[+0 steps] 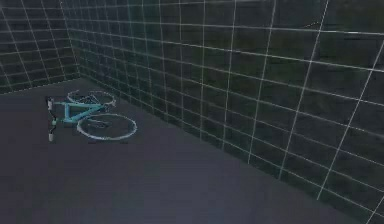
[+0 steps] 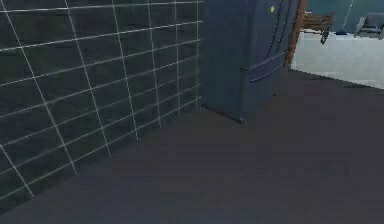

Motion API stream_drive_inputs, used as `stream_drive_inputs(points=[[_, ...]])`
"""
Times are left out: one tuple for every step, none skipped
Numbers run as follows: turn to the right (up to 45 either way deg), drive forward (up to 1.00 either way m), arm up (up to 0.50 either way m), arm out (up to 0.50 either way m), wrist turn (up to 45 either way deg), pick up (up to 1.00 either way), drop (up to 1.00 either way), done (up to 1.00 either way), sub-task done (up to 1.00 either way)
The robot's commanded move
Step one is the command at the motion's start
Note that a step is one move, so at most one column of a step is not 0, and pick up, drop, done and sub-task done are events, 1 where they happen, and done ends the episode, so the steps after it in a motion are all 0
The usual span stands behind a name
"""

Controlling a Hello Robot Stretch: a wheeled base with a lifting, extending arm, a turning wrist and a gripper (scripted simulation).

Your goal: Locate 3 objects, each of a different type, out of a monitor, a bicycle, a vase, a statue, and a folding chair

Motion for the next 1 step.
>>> stream_drive_inputs(points=[[-42.0,0.0,0.0,0.0,0.0,0.0,0.0,0.0,0.0]])
